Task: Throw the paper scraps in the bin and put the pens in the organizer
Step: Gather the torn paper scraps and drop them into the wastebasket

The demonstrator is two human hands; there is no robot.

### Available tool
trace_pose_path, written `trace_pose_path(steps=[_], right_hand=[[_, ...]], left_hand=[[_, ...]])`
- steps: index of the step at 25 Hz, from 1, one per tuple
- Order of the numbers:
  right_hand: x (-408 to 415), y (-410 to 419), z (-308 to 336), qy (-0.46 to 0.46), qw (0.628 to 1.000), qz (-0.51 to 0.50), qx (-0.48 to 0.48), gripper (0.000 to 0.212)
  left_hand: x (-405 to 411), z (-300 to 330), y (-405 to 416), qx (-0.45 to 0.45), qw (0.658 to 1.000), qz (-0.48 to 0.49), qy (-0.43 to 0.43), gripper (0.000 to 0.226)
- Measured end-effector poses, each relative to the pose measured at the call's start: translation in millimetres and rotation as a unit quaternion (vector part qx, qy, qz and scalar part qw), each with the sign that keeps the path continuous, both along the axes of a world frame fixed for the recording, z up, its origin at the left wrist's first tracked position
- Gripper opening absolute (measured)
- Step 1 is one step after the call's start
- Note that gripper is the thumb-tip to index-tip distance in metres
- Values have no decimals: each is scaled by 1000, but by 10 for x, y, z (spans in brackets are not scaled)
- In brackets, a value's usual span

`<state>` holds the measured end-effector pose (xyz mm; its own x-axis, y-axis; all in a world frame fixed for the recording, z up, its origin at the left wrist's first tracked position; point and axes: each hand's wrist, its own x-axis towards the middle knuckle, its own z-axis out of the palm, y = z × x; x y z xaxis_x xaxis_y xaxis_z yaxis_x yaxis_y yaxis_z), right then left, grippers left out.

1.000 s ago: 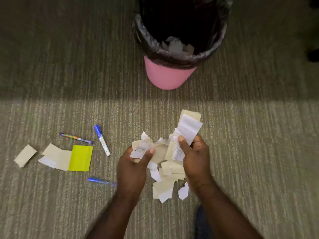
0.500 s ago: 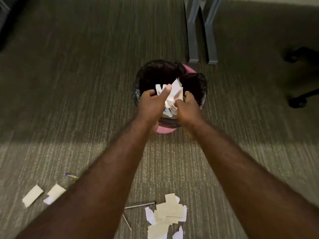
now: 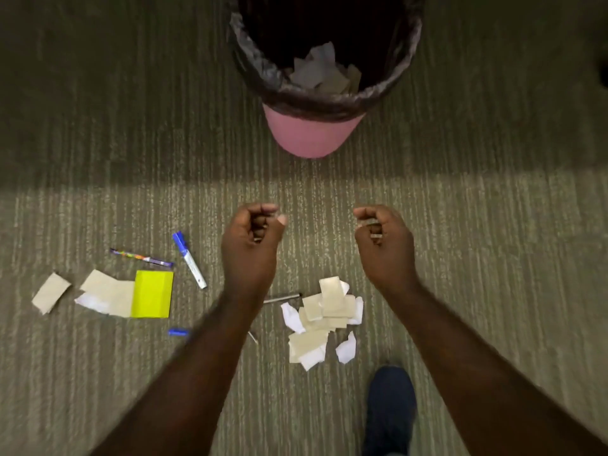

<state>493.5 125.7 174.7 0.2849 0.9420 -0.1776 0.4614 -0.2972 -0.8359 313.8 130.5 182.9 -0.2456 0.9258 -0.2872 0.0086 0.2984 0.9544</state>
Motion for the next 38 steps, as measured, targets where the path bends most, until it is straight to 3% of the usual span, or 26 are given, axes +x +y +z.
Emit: trace_pose_path(steps=[7, 14, 20, 25, 29, 35, 38], right_hand=[[-55, -1187, -992, -36, 992, 79, -97, 27], [-73, -1906, -1348, -61, 989, 58, -118, 30], [-83, -2294, -1601, -131, 978, -54, -152, 34], [-274, -2450, -1871, -106, 952, -203, -201, 42], [-337, -2496, -1971, -136, 938, -200, -247, 35], [-244, -2318, -1789, -88, 971, -179, -134, 26], [-214, -1963, -1770, -47, 978, -148, -140, 26]], left_hand=[[-126, -1088, -1433, -118, 974, -152, 123, 27], [-118, -1523, -1802, -51, 933, -261, 241, 37], [-154, -1723, -1980, -2, 877, -349, 331, 54], [-11, -1846, -2140, -82, 877, -278, 382, 87], [130, -1889, -2139, -128, 859, -264, 419, 109], [130, -1904, -2032, -94, 873, -313, 362, 73], [150, -1899, -1939, -76, 872, -336, 347, 54]])
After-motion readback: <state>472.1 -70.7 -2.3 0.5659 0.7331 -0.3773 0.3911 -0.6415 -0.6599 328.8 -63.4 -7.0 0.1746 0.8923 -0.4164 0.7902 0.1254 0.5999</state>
